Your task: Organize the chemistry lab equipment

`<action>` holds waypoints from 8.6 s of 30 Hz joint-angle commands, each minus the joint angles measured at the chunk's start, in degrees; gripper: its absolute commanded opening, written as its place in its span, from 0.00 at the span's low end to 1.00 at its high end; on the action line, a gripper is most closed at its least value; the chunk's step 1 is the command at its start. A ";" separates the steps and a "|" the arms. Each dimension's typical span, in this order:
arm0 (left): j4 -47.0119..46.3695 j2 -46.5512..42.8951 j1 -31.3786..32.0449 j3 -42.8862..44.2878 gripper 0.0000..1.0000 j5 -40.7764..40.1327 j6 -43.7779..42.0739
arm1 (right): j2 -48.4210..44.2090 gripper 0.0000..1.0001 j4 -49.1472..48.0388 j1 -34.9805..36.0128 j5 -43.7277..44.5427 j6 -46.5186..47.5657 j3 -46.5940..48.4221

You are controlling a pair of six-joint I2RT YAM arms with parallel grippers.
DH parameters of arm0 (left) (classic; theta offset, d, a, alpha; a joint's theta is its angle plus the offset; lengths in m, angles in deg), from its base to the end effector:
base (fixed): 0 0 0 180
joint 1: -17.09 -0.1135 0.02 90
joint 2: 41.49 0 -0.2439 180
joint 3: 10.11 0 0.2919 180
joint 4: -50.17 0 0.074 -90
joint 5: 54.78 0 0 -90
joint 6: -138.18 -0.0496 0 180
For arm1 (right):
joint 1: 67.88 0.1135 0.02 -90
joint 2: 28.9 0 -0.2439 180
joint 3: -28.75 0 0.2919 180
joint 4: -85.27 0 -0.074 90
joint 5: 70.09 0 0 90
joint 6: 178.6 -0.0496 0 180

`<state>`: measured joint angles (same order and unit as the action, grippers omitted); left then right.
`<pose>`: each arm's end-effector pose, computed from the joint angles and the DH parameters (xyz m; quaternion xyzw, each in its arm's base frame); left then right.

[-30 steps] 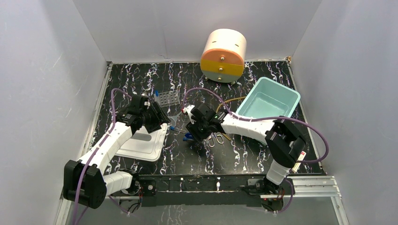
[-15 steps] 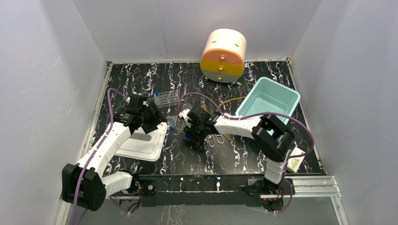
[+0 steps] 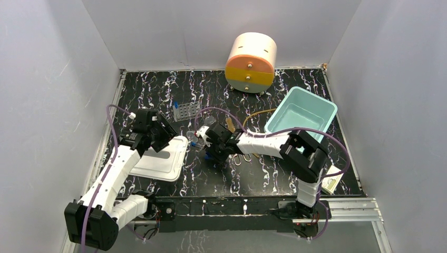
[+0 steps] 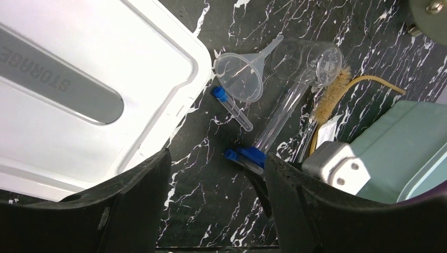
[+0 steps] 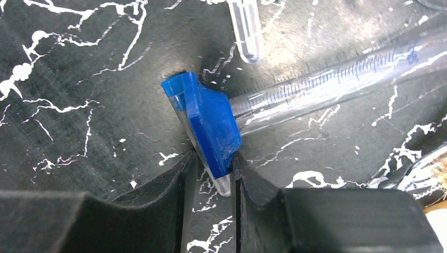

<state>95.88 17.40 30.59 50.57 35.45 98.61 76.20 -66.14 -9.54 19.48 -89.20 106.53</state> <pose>0.2671 -0.0643 0.2457 -0.2907 0.8731 -0.2088 0.3311 0.2160 0.3510 0.1126 -0.4626 0.8367 0.1473 0.2534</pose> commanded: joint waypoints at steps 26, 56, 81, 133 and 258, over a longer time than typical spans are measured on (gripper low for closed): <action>-1.78 -11.82 -0.94 -11.53 0.71 12.22 6.57 | -10.11 0.22 -5.65 7.44 6.93 -8.02 -8.73; -30.79 -10.42 -0.84 -23.92 0.54 33.40 14.47 | -16.95 0.22 -19.03 6.61 4.44 -16.18 -5.14; -37.52 -7.70 -0.84 -23.28 0.03 37.11 9.47 | -15.48 0.22 -19.35 6.07 1.96 -17.77 -4.32; -59.57 23.93 -0.84 -0.09 0.03 -12.37 -34.40 | -21.45 0.66 -6.94 -17.51 -4.20 -19.29 -3.38; -38.67 20.80 -0.80 4.51 0.67 -13.72 -25.83 | -24.81 0.67 -3.01 -18.63 -4.34 -19.41 -4.78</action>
<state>31.38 36.25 31.00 41.71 19.18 63.73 53.10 -67.58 -27.81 16.29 -108.04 99.79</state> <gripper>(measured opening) 0.667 0.665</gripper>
